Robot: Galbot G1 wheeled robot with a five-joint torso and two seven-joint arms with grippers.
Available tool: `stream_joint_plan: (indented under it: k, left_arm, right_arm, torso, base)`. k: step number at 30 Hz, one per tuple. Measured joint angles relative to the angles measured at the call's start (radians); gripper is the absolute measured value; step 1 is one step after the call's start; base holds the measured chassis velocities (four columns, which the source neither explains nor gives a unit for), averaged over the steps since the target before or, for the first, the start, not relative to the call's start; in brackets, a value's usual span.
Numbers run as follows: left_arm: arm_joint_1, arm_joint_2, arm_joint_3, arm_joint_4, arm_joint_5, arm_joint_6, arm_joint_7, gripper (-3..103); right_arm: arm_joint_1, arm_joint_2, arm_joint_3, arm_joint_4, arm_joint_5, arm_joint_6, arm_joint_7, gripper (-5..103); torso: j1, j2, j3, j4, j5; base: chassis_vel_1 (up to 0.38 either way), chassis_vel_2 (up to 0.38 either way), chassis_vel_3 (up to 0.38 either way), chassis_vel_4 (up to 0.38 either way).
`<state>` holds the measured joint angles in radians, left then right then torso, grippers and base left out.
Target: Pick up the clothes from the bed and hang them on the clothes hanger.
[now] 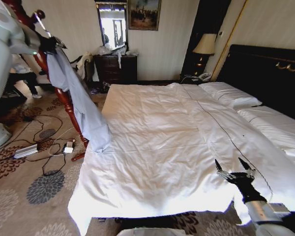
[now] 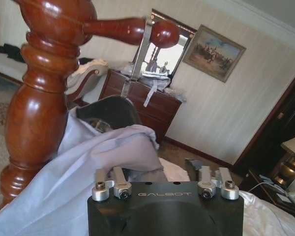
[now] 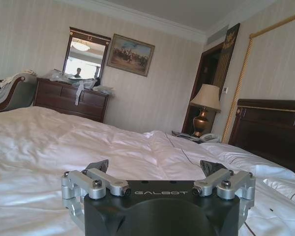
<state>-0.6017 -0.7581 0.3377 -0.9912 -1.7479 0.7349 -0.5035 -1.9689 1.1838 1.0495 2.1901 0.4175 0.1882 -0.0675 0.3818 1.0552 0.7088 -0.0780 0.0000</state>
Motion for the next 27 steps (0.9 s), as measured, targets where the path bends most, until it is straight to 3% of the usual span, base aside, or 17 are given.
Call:
stream_joint_plan:
  k: [1,3,6,10,17,20,21,22,24,25,27]
  left_arm:
    - [0.004,0.013,-0.003,-0.021,0.0,0.0,-0.005,70]
    - [0.007,0.027,-0.004,-0.042,-0.003,0.0,-0.009,70]
    - [0.02,0.079,-0.008,-0.123,-0.017,0.0,-0.019,86]
    - [0.052,0.13,-0.025,-0.207,-0.014,0.0,-0.026,98]
    - [0.17,0.234,-0.12,-0.403,0.021,0.0,-0.025,100]
    - [0.291,0.308,-0.227,-0.525,0.132,0.0,0.031,100]
    - [0.344,0.361,-0.261,-0.602,0.16,0.0,0.063,100]
    - [0.344,0.361,-0.261,-0.602,0.16,0.0,0.063,100]
    - [0.423,0.453,-0.294,-0.735,0.135,-0.006,0.093,100]
    - [0.423,0.453,-0.294,-0.735,0.135,-0.006,0.093,100]
    - [0.479,0.543,-0.309,-0.843,0.117,-0.042,0.124,100]
  right_arm:
    - [0.0,0.0,0.0,0.0,0.0,0.0,0.0,100]
    - [0.0,0.0,0.0,0.0,0.0,0.0,0.0,100]
    - [0.0,0.0,0.0,0.0,0.0,0.0,0.0,100]
    - [0.0,0.0,0.0,0.0,0.0,0.0,0.0,100]
    - [0.0,0.0,0.0,0.0,0.0,0.0,0.0,100]
    - [0.0,0.0,0.0,0.0,0.0,0.0,0.0,100]
    - [0.0,0.0,0.0,0.0,0.0,0.0,0.0,100]
    - [0.0,0.0,0.0,0.0,0.0,0.0,0.0,100]
    - [0.0,0.0,0.0,0.0,0.0,0.0,0.0,100]
    - [0.0,0.0,0.0,0.0,0.0,0.0,0.0,100]
    - [0.0,0.0,0.0,0.0,0.0,0.0,0.0,100]
  torso:
    - [0.0,0.0,0.0,0.0,-0.0001]
    - [0.0,0.0,0.0,-0.0001,-0.0001]
    - [0.0,0.0,0.0,0.0001,0.0]
    - [0.0,0.0,0.0,0.0,-0.0001]
    - [0.0,0.0,0.0,-0.0003,0.0002]
    - [0.0,0.0,0.0,0.0,-0.0007]
    - [0.0,0.0,0.0,0.0003,-0.0008]
    - [0.0,0.0,0.0,0.0003,-0.0008]
    - [0.0,0.0,0.0,0.0006,-0.0002]
    - [0.0,0.0,0.0,0.0006,-0.0002]
    - [0.0,0.0,0.0,0.0001,0.0003]
  base:
    - [0.0,0.0,0.0,0.0]
    - [0.0,0.0,0.0,0.0]
    - [0.0,0.0,0.0,0.0]
    - [0.0,0.0,0.0,0.0]
    - [0.0,0.0,0.0,0.0]
    - [0.0,0.0,0.0,0.0]
    - [0.0,0.0,0.0,0.0]
    - [0.0,0.0,0.0,0.0]
    - [0.0,0.0,0.0,0.0]
    - [0.0,0.0,0.0,0.0]
    - [0.0,0.0,0.0,0.0]
